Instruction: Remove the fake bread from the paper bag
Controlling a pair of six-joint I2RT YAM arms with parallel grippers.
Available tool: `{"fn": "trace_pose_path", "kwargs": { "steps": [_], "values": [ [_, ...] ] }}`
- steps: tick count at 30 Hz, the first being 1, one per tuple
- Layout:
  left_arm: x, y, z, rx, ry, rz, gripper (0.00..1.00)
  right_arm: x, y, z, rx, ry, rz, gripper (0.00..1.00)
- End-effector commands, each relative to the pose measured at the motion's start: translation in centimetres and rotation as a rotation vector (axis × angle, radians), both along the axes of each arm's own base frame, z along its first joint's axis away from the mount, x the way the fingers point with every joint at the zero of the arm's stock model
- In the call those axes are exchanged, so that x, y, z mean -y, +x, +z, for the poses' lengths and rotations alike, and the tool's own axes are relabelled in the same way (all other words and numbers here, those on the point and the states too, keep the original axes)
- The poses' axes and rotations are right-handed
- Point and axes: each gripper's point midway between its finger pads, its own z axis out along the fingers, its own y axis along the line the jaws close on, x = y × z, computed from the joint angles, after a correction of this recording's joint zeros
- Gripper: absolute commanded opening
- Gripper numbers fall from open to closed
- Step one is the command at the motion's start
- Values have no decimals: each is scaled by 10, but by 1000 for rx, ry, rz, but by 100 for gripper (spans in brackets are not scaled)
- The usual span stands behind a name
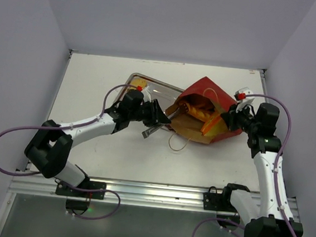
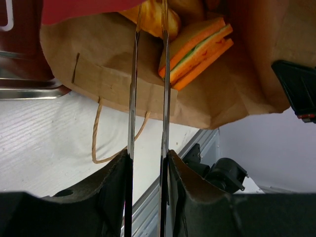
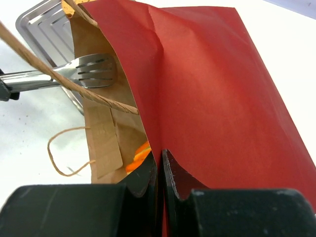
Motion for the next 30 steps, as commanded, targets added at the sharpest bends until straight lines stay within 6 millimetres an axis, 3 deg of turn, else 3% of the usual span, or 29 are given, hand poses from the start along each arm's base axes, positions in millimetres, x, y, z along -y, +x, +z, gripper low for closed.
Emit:
{"fn": "trace_pose_path", "kwargs": {
  "steps": [1,12,17,30],
  "values": [
    [9,8,11,13,-67,38,39,-3,-2,0,12,2,15,10],
    [9,-14,-14,-83,-93,98,42,-6,-3,-1,13,8,23,11],
    [10,-12,-18,-104,-112,150,43,-6,-3,-1,15,8,23,11],
    [35,-1,-20,-159,-225,217,47,-6,-3,-3,15,7,28,12]
  ]
}}
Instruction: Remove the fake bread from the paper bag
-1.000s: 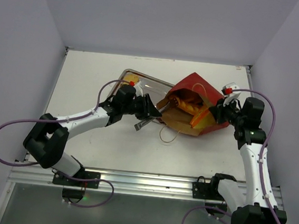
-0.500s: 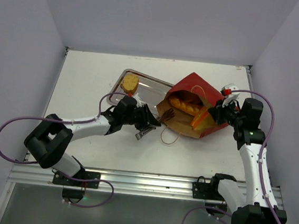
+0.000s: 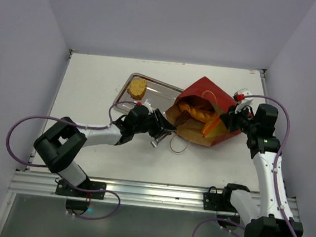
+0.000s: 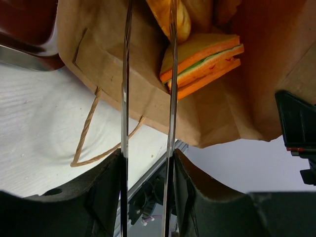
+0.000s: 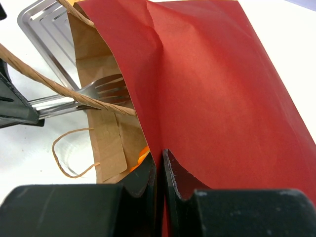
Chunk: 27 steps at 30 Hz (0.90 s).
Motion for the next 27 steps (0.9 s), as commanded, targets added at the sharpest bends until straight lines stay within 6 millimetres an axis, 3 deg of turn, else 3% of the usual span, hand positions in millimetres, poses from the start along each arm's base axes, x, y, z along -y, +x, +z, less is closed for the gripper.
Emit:
{"fn": "trace_pose_path", "kwargs": {
  "steps": [1,19,27],
  "values": [
    [10,13,20,39,-85,53,47,-4,-1,3,27,5,21,12],
    [35,26,15,-33,-149,81,51,-5,-2,3,28,5,24,12],
    [43,28,30,-20,-202,64,51,-5,-2,3,28,6,27,12]
  ]
}}
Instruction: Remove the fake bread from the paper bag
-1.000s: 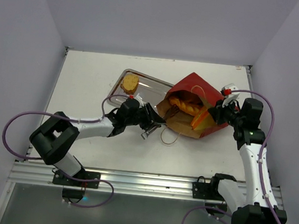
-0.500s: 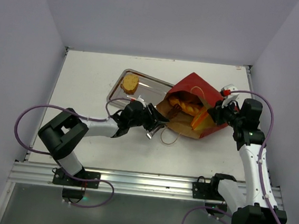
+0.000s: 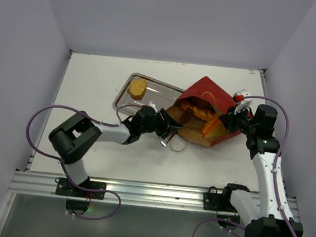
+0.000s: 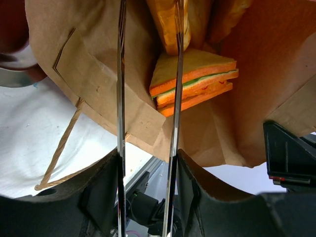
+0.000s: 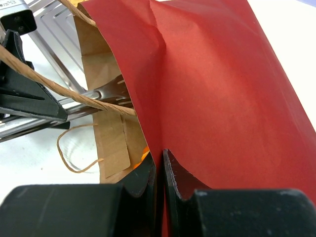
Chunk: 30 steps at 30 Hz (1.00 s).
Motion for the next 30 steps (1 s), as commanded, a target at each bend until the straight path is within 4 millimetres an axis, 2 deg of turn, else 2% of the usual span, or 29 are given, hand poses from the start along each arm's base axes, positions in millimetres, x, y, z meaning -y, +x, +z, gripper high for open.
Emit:
{"fn": "trace_pose_path", "kwargs": {
  "steps": [1,10,15,23,30],
  "values": [
    [15,11,42,79,-111,1,51,-3,0,6,31,5,20,12],
    [18,10,38,62,-126,-9,51,-3,0,6,30,4,20,12],
    [18,9,49,94,-149,-15,51,-4,0,5,27,5,23,12],
    [13,5,48,108,-146,-24,51,-4,0,4,25,4,22,12],
    [17,8,26,59,-116,-40,52,-4,0,6,30,5,22,12]
  ]
}}
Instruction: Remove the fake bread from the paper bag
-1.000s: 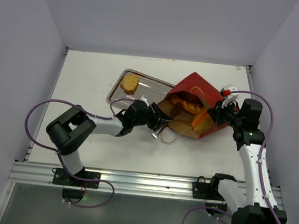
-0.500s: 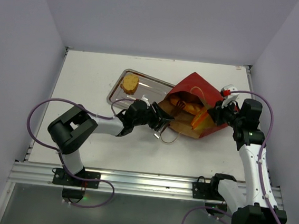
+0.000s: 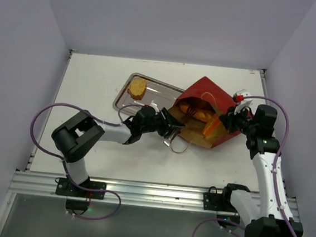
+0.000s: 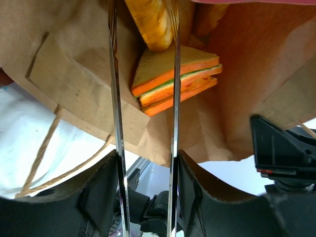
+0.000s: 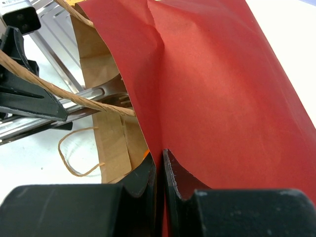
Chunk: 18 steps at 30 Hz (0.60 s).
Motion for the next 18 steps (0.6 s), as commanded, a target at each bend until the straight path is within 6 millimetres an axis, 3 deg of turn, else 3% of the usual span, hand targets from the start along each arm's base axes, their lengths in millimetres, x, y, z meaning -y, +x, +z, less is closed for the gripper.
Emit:
{"fn": "trace_pose_path", "kwargs": {
  "steps": [1,9,13,16,18],
  "values": [
    [8,9,13,39,-46,-12,51,-4,0,6,29,5,21,12],
    [3,10,-10,8,9,-15,52,-4,0,6,32,5,21,12],
    [5,21,-7,28,7,-12,47,-3,0,5,31,4,20,11],
    [5,27,-7,43,12,-13,39,-3,0,5,30,2,19,12],
    [3,31,-4,63,14,-10,25,-2,1,4,29,-1,16,12]
  ]
}}
